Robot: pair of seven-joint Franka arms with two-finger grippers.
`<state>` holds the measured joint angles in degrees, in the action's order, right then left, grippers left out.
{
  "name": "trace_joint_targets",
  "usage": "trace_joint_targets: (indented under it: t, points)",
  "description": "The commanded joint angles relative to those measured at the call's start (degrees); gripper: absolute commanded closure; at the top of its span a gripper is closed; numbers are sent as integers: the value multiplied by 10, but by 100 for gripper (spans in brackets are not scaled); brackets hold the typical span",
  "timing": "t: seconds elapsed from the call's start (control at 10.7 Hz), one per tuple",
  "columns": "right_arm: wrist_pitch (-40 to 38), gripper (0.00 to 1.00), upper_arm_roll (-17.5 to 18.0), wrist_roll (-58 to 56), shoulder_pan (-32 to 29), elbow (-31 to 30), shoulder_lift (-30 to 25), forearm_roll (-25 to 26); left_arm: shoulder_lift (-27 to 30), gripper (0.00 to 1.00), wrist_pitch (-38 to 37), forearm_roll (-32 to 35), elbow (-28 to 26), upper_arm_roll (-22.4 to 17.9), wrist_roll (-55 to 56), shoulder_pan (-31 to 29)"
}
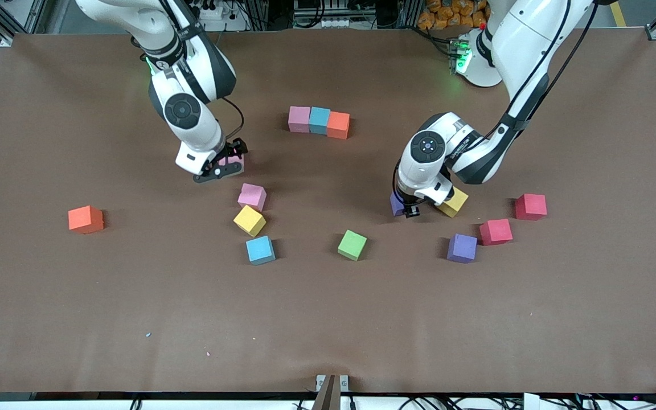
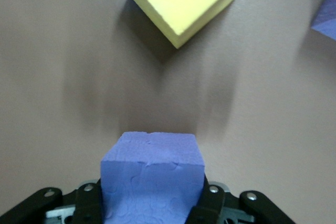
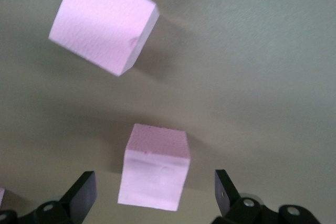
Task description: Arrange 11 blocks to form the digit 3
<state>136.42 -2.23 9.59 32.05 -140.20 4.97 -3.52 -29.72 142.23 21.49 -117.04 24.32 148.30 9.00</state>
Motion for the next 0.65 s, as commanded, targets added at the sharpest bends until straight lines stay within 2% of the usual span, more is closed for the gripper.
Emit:
trace_joint_targets:
  t: [0.0, 0.28, 0.37, 0.56]
  points:
    - [77, 0, 0, 9, 17, -67, -21, -17, 32, 100, -5, 19, -3, 2, -9, -6]
    - [78, 0, -1, 10, 17, -73, -20, -17, 48, 100, -19, 19, 11, 5, -71, -23]
    - [79, 0, -1, 19, 14, -73, -16, -23, 43, 100, -48, 16, 30, 6, -114, -24]
    - [90, 0, -1, 33, 18, -75, -13, -52, 42, 100, -74, 9, 56, 6, -171, -30]
